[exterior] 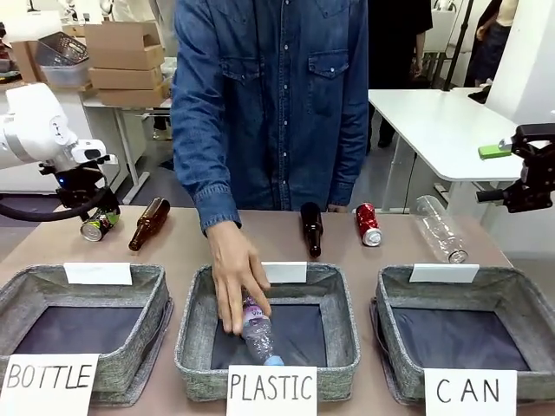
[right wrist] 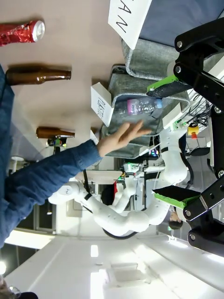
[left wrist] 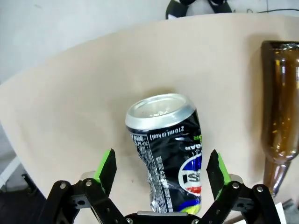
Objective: Sort the can waste into the basket.
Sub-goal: Pick up the can waste from the table and place it in the right Fabric basket.
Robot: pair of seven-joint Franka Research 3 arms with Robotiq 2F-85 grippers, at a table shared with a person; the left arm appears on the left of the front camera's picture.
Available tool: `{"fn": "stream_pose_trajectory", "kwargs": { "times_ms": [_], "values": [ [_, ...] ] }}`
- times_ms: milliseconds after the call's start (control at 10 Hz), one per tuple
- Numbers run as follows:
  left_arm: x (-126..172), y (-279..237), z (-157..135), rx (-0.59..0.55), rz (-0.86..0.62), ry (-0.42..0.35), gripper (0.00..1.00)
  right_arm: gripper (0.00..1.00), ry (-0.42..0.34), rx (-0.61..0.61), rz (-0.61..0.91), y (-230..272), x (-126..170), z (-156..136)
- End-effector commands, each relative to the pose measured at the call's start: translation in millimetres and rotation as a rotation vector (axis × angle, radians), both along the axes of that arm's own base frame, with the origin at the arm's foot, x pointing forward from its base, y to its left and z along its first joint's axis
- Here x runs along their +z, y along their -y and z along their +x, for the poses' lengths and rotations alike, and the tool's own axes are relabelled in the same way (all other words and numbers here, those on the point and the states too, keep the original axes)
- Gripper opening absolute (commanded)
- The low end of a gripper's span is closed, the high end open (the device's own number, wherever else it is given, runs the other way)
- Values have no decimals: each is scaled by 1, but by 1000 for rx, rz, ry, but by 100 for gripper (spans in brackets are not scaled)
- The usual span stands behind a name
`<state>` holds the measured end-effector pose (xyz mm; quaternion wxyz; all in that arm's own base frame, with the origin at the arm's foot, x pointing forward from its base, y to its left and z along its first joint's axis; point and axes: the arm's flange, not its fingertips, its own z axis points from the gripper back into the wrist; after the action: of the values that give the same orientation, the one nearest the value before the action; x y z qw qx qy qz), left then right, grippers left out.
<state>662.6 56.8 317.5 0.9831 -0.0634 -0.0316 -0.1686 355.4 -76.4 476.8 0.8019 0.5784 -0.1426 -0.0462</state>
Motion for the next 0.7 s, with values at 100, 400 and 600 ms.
{"fn": "stream_pose_trajectory", "kwargs": {
  "times_ms": [100,400,600],
  "values": [
    [0,0,10,-18,31,-18,100,100,26,2,17,-1,2,4],
    [-1,-2,11,-35,40,-35,40,100,26,2,17,-1,2,4],
    [0,-3,11,-33,42,-37,0,100,26,2,17,-1,2,4]
  ]
}}
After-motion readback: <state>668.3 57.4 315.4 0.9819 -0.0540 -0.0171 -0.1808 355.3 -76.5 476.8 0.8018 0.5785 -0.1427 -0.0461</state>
